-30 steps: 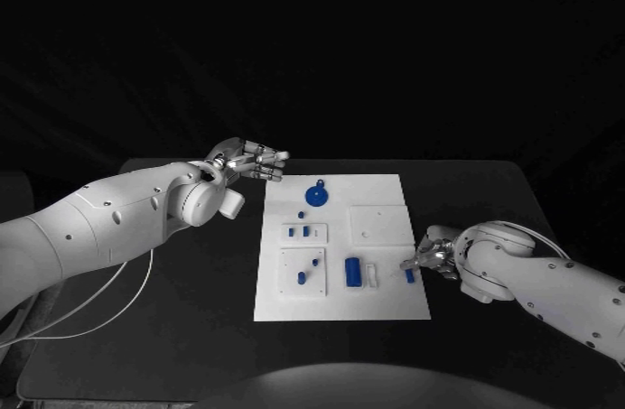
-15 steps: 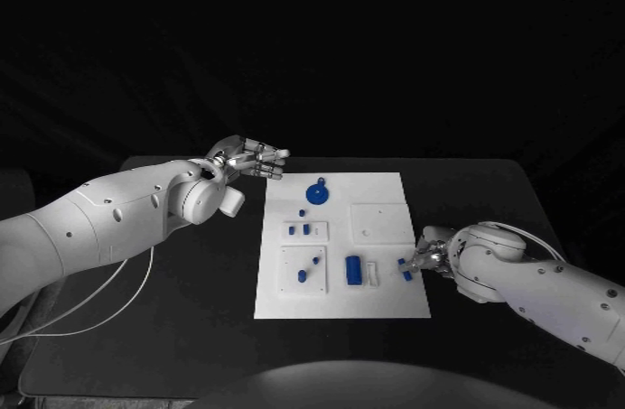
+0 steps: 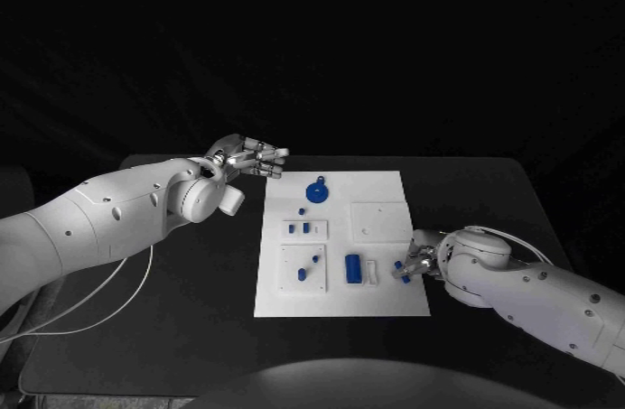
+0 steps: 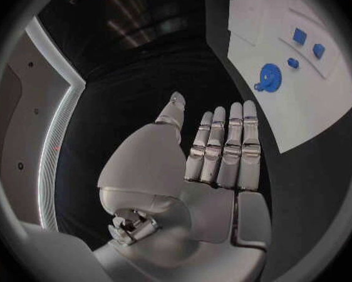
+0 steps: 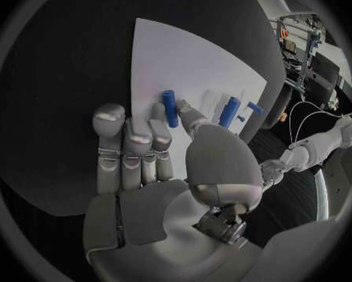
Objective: Assemble the parts on the task board
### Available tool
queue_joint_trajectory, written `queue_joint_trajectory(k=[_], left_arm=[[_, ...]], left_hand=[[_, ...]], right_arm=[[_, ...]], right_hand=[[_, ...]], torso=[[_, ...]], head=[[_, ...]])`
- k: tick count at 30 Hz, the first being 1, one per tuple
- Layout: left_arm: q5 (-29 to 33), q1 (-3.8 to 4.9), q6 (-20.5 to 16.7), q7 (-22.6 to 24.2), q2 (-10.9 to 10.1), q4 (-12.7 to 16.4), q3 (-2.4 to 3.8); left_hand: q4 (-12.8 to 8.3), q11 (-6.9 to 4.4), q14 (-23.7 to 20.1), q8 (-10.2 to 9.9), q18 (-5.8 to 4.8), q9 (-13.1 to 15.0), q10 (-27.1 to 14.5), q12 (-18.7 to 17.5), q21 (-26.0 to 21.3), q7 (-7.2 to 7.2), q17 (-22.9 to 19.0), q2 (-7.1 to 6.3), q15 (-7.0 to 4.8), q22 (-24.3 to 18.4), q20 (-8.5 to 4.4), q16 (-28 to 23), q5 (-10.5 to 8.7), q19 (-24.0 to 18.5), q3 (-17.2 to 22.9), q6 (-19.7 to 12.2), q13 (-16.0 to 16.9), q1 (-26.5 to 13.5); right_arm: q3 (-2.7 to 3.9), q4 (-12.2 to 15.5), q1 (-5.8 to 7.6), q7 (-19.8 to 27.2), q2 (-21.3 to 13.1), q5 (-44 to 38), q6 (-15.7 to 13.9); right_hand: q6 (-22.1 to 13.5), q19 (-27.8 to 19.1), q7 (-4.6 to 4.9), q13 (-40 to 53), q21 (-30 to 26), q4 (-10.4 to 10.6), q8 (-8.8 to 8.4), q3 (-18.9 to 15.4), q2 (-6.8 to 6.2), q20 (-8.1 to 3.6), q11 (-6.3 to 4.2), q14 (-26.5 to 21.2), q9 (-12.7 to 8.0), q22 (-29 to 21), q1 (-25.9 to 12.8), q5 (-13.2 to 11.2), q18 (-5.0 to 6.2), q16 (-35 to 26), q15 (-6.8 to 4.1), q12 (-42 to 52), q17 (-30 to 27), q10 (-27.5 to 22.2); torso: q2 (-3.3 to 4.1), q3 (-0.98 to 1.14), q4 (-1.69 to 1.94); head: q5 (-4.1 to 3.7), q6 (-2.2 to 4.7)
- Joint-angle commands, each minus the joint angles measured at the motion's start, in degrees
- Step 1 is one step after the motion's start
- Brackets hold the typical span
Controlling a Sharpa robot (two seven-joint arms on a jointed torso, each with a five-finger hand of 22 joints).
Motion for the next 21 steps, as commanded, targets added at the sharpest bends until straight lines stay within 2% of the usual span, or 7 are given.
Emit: queue_joint_trajectory(k=[1, 7, 11, 12, 16, 18, 21], left_arm=[[-0.08, 0.0, 0.99, 0.03, 0.13, 0.09, 0.03], [-0.08, 0.0, 1.17, -0.11, 0.19, 0.07, 0.03], [-0.08, 0.0, 1.26, -0.2, 0.18, 0.06, 0.03], [-0.08, 0.0, 1.26, -0.21, 0.18, 0.05, 0.03], [-0.08, 0.0, 1.3, -0.24, 0.18, 0.05, 0.03], [-0.08, 0.0, 1.28, -0.26, 0.16, 0.06, 0.03], [-0.08, 0.0, 1.26, -0.28, 0.13, 0.05, 0.02]], left_hand=[[0.06, -0.06, -0.18, -0.15, -0.21, 0.0, -0.28, -0.29, -0.08, 0.17, -0.03, 0.23, 0.03, 0.04, 0.07, -0.16, -0.16, -0.52, 0.07, -0.13, -0.03, -0.05], [0.0, -0.01, -0.16, -0.16, -0.19, 0.0, -0.34, -0.29, -0.08, 0.26, -0.02, 0.36, 0.03, 0.04, 0.08, -0.16, -0.16, -0.5, -0.1, -0.21, -0.03, 0.0], [0.0, -0.01, -0.16, -0.16, -0.19, 0.0, -0.34, -0.29, -0.08, 0.26, -0.02, 0.36, 0.03, 0.04, 0.08, -0.16, -0.16, -0.5, -0.1, -0.21, -0.03, 0.0], [0.0, -0.01, -0.16, -0.16, -0.19, 0.0, -0.34, -0.29, -0.08, 0.26, -0.02, 0.36, 0.03, 0.04, 0.08, -0.16, -0.16, -0.5, -0.1, -0.21, -0.03, 0.0], [-0.04, 0.02, -0.12, -0.16, -0.15, 0.0, -0.35, -0.29, -0.07, 0.32, -0.02, 0.6, 0.05, 0.05, 0.08, -0.16, -0.16, -0.47, -0.19, -0.24, -0.03, 0.01], [-0.04, 0.02, -0.12, -0.16, -0.15, 0.0, -0.35, -0.29, -0.07, 0.32, -0.02, 0.6, 0.05, 0.05, 0.08, -0.16, -0.16, -0.47, -0.19, -0.24, -0.03, 0.01], [-0.04, 0.02, -0.12, -0.16, -0.15, 0.0, -0.35, -0.29, -0.07, 0.32, -0.02, 0.6, 0.05, 0.05, 0.08, -0.16, -0.16, -0.47, -0.19, -0.24, -0.03, 0.01]], right_arm=[[-1.16, -0.51, -0.96, -1.07, 0.17, -0.87, 4.0], [-1.93, -0.72, -0.96, -1.11, 0.5, -0.93, 4.05], [-2.17, -0.87, -0.96, -1.13, 0.6, 0.16, 3.23], [-2.2, -0.85, -0.96, -1.14, 0.59, 0.45, 2.92], [-2.26, -0.6, -0.96, -0.84, 0.5, 1.64, 1.64], [-2.27, -0.37, -0.96, -0.55, 0.4, 3.31, 0.65], [-2.27, 0.0, -0.96, -0.08, 0.21, 5.91, -1.07]], right_hand=[[-0.9, 3.19, 0.31, 2.15, -0.35, -1.36, -0.5, 0.47, 0.7, 0.38, 0.15, -0.11, -19.15, 2.84, 0.66, 0.79, -0.2, -0.3, 0.38, -0.39, 0.01, -0.3], [-1.23, 3.18, 0.65, 2.01, -0.49, -5.41, -0.52, 1.32, 2.09, 0.56, 0.3, -0.15, -22.34, 2.95, 0.67, 6.18, -0.03, -0.36, 0.51, -0.38, -0.1, -0.59], [-0.96, 3.19, 1.13, 1.94, -0.5, -9.0, -0.46, 3.21, 3.98, 0.54, 0.35, -0.2, -23.99, 3.07, 1.99, 15.93, 0.01, -0.42, 0.5, -0.51, -0.15, -0.98], [-0.89, 3.18, 1.27, 1.9, -0.52, -10.12, -0.47, 3.9, 4.38, 0.57, 0.36, -0.22, -24.23, 3.12, 1.53, 16.75, 0.05, -0.43, 0.52, -0.52, -0.16, -1.03], [-1.05, 3.15, 1.91, 1.68, -0.2, -13.01, -0.44, 11.14, 5.19, 0.51, 0.43, -0.39, -24.53, 3.53, -0.37, 24.71, 0.2, -0.4, 0.51, -0.64, -0.13, -1.17], [-0.68, 3.14, 1.84, 1.64, 0.01, -12.93, -0.42, 15.31, 4.2, 0.5, 0.34, -0.39, -24.51, 3.85, -2.06, 25.59, 0.27, -0.35, 0.42, -0.47, -0.13, -0.88], [-0.29, 3.13, 1.66, 1.46, 0.05, -12.86, -0.39, 16.87, 3.92, 0.42, 0.16, -0.36, -23.33, 4.3, -2.8, 26.26, 0.25, -0.32, 0.37, -0.5, -0.21, -0.68]], torso=[[-0.01, -0.01, -0.04], [0.01, 0.04, -0.02], [-0.01, 0.04, -0.04], [-0.01, 0.03, -0.08], [0.0, 0.03, -0.07], [0.01, 0.06, -0.05], [0.01, 0.08, -0.06]], head=[[-0.01, -0.03], [0.02, -0.02], [-0.04, -0.06], [0.01, -0.1], [0.02, -0.15], [0.05, -0.15], [0.11, -0.18]])
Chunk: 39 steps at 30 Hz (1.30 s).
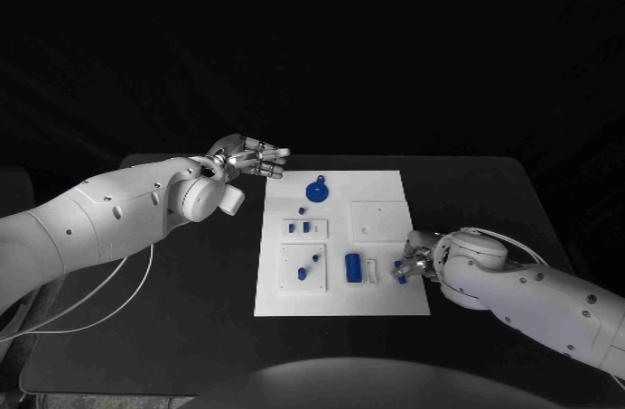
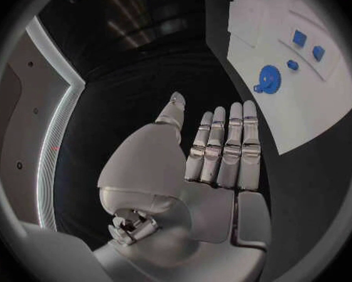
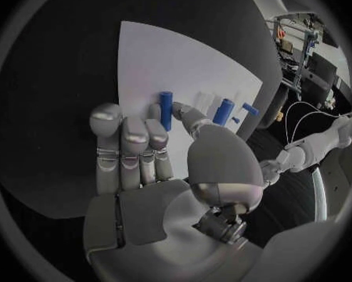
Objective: Assemble the parts on the task board
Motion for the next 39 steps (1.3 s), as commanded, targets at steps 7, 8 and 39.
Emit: queue_joint_trajectory(k=[7, 8, 39], left_arm=[[-0.07, 0.01, 0.89, 0.15, 0.02, 0.08, 0.03], [-0.07, 0.01, 0.89, 0.15, 0.02, 0.08, 0.03], [-0.09, 0.01, 1.17, -0.14, 0.19, 0.02, 0.01]], left_hand=[[-0.04, 0.03, -0.12, -0.16, -0.16, 0.0, -0.36, -0.29, -0.07, 0.32, -0.02, 0.6, 0.05, 0.04, 0.08, -0.16, -0.16, -0.47, -0.19, -0.24, -0.03, 0.01], [-0.04, 0.03, -0.12, -0.16, -0.16, 0.0, -0.36, -0.29, -0.07, 0.32, -0.02, 0.6, 0.05, 0.04, 0.08, -0.16, -0.16, -0.47, -0.19, -0.24, -0.03, 0.01], [0.0, 0.11, -0.21, -0.14, -0.08, 0.01, -0.58, -0.29, -0.08, 0.45, -0.02, 0.68, 0.12, 0.03, 0.17, -0.16, -0.15, -0.5, -0.32, -0.44, -0.03, -0.1]], right_arm=[[-0.05, 0.91, -1.27, 0.55, -0.93, 12.05, -4.18], [0.13, 1.09, -1.26, 0.61, -1.0, 12.65, -4.42], [2.27, 1.52, -0.97, 0.54, 0.66, 19.48, -4.0]], right_hand=[[1.02, 2.93, -0.25, 1.08, -0.19, -11.54, -0.21, 12.4, -0.01, 0.12, -0.44, -0.15, -23.58, 4.31, -0.39, 1.29, 0.41, -0.58, -0.25, -0.56, -0.57, 0.22], [1.03, 2.93, -0.25, 1.08, -0.14, -11.54, -0.22, 12.4, -0.04, 0.11, -0.44, -0.16, -23.6, 4.32, -0.35, 1.19, 0.4, -0.6, -0.26, -0.54, -0.6, 0.24], [1.32, 2.9, -0.28, 0.58, -0.83, -11.5, -0.21, 11.54, 0.02, 0.1, -0.43, -0.21, -24.29, 4.34, -0.06, 0.81, 0.37, -1.0, -0.27, -1.22, -1.03, -0.07]], torso=[[-0.01, -0.01, -0.01], [-0.01, -0.01, -0.01], [0.03, 0.01, 0.03]], head=[[0.08, -0.07], [0.08, -0.07], [0.23, -0.17]])
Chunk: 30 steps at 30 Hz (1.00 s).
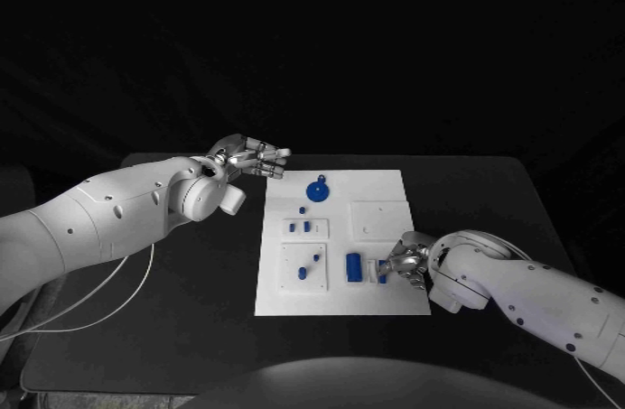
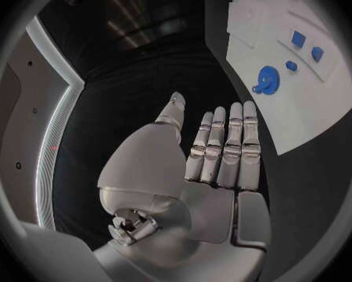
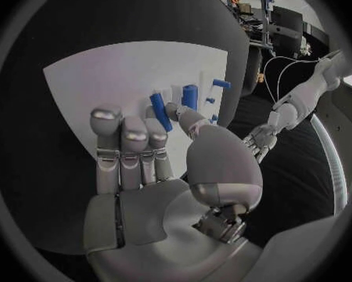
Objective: Assemble the parts on the task board
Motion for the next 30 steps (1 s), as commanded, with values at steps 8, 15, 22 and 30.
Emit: queue_joint_trajectory(k=[8, 15, 22, 30], left_arm=[[-0.08, 0.01, 1.04, 0.12, 0.16, 0.07, 0.02], [-0.11, 0.01, 1.06, -0.02, 0.15, 0.05, 0.02], [-0.11, 0.01, 1.05, -0.1, 0.13, 0.01, 0.02], [-0.12, 0.01, 1.06, -0.18, 0.13, 0.0, 0.02]], left_hand=[[0.07, -0.09, -0.22, -0.15, -0.07, 0.0, -0.39, -0.29, -0.08, 0.14, -0.02, 0.7, 0.13, 0.03, -0.04, -0.17, -0.15, -0.3, -0.29, -0.16, -0.03, -0.11], [0.07, -0.09, -0.22, -0.15, -0.07, 0.0, -0.39, -0.29, -0.08, 0.14, -0.02, 0.7, 0.13, 0.03, -0.04, -0.17, -0.15, -0.3, -0.29, -0.16, -0.03, -0.11], [0.18, -0.07, -0.27, -0.15, -0.06, 0.0, -0.5, -0.29, -0.08, 0.18, -0.02, 0.63, 0.15, 0.03, -0.02, -0.16, -0.15, -0.31, -0.26, -0.25, -0.03, -0.13], [0.18, -0.07, -0.27, -0.15, -0.06, 0.0, -0.5, -0.29, -0.08, 0.18, -0.02, 0.63, 0.15, 0.03, -0.02, -0.16, -0.15, -0.31, -0.26, -0.25, -0.03, -0.13]], right_arm=[[-0.01, -0.44, 0.01, 0.25, 0.75, 0.27, 1.3], [-0.02, -0.63, 0.01, 0.48, 1.03, -0.16, 1.28], [-0.02, -0.76, 0.01, 0.87, 1.36, -0.26, 1.1], [-0.03, -0.89, 0.01, 1.22, 1.49, -0.28, 0.23]], right_hand=[[0.49, 2.98, -0.22, 0.48, -0.65, -8.59, 0.21, 5.17, 0.52, 0.14, -0.38, 0.21, 0.78, 4.26, 0.14, -2.0, 0.55, -0.45, -0.36, -0.28, -0.15, -0.1], [0.48, 3.04, -0.89, 0.41, -0.87, -8.23, 0.24, -1.38, 1.79, 0.2, -0.46, 0.31, 2.18, 3.97, 0.74, -7.28, 0.42, -0.37, -0.32, -0.18, -0.15, -0.01], [0.77, 3.07, -1.84, 0.53, -0.89, -7.29, 0.14, -5.92, 2.92, 0.05, -0.72, 0.35, 1.81, 3.74, 1.18, -14.59, 0.22, -0.35, -0.48, 0.19, -0.17, 0.07], [1.25, 3.08, -2.21, 0.46, -0.8, -6.05, 0.17, -6.88, 3.95, -0.08, -0.87, 0.37, 0.76, 3.53, 0.77, -19.16, 0.07, -0.34, -0.58, 0.33, -0.19, 0.22]], torso=[[-0.01, 0.01, -0.05], [-0.02, 0.0, -0.02], [-0.02, 0.0, -0.03], [-0.03, 0.0, -0.04]], head=[[0.24, -0.09], [0.39, -0.13], [0.54, -0.16], [0.62, -0.12]])
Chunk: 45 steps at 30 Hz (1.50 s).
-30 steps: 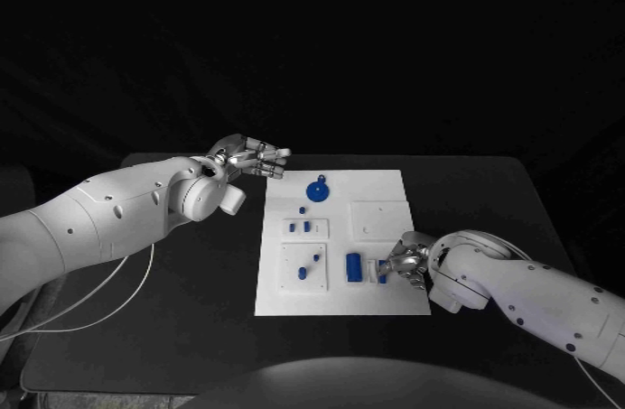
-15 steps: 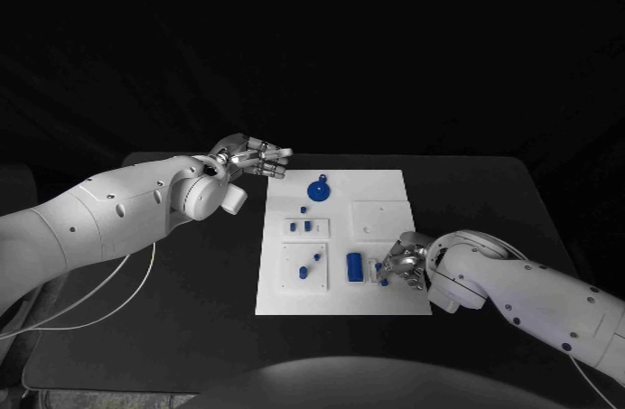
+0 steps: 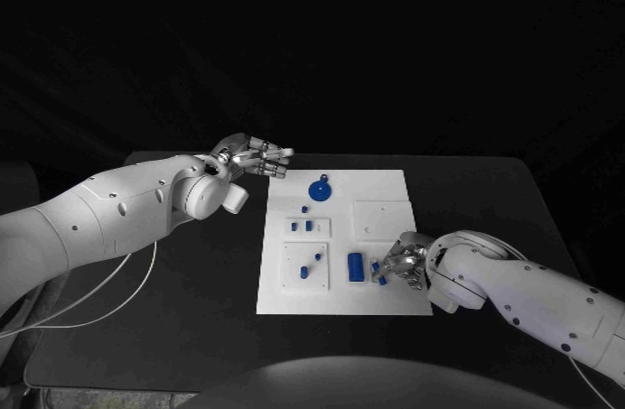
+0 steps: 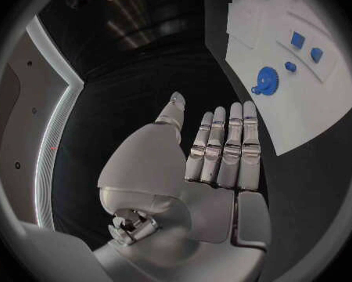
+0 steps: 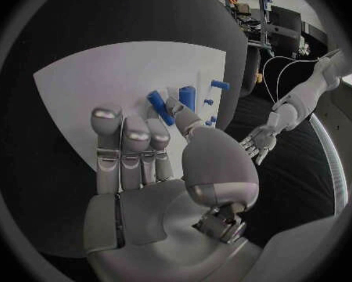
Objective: Assemble the parts on the task board
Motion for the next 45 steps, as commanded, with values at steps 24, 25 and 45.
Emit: queue_joint_trajectory(k=[24, 25, 45], left_arm=[[-0.18, 0.02, 1.12, -0.07, 0.17, -0.01, 0.02], [-0.18, 0.02, 1.11, -0.08, 0.17, -0.02, 0.02], [-0.19, 0.02, 1.17, -0.13, 0.16, -0.07, 0.02]], left_hand=[[0.35, -0.06, -0.3, -0.15, -0.04, 0.01, -0.52, -0.29, -0.09, 0.17, -0.03, 0.51, 0.16, 0.02, -0.01, -0.17, -0.15, -0.33, -0.22, -0.23, -0.03, 0.02], [0.35, -0.06, -0.3, -0.15, -0.04, 0.01, -0.52, -0.29, -0.09, 0.17, -0.03, 0.51, 0.16, 0.02, -0.01, -0.17, -0.15, -0.33, -0.22, -0.23, -0.03, 0.02], [0.35, -0.06, -0.3, -0.15, -0.04, 0.01, -0.52, -0.29, -0.09, 0.17, -0.03, 0.51, 0.16, 0.02, -0.01, -0.17, -0.15, -0.33, -0.22, -0.23, -0.03, 0.02]], right_arm=[[-0.01, -0.17, 0.14, 1.62, 0.51, -0.31, 0.1], [-0.01, -0.17, 0.15, 1.66, 0.52, -0.31, 0.08], [-0.01, -0.32, 0.2, 1.71, 0.19, -1.06, 0.15]], right_hand=[[2.79, 3.08, -1.3, 0.36, 0.12, 9.01, -0.05, -2.86, -3.35, -0.3, -0.38, 0.03, -0.89, 3.22, -5.59, -9.09, -0.05, 0.0, -0.36, 0.29, 0.09, 0.19], [3.05, 3.03, -1.6, 0.4, 0.05, 11.22, -0.09, -1.8, -4.94, -0.41, -0.46, 0.04, -1.02, 3.17, -5.12, -9.01, -0.13, -0.02, -0.38, 0.21, 0.2, 0.25], [3.35, 3.04, -1.86, 0.7, 0.09, 5.09, -0.06, -3.68, -0.95, -0.3, -0.66, 0.16, 0.08, 3.06, 0.22, -8.47, -0.15, -0.39, -0.43, 0.18, 0.23, 0.24]], torso=[[0.0, -0.01, 0.01], [0.0, 0.0, 0.01], [-0.01, 0.02, -0.03]], head=[[0.25, -0.03], [0.27, -0.05], [0.24, -0.24]])
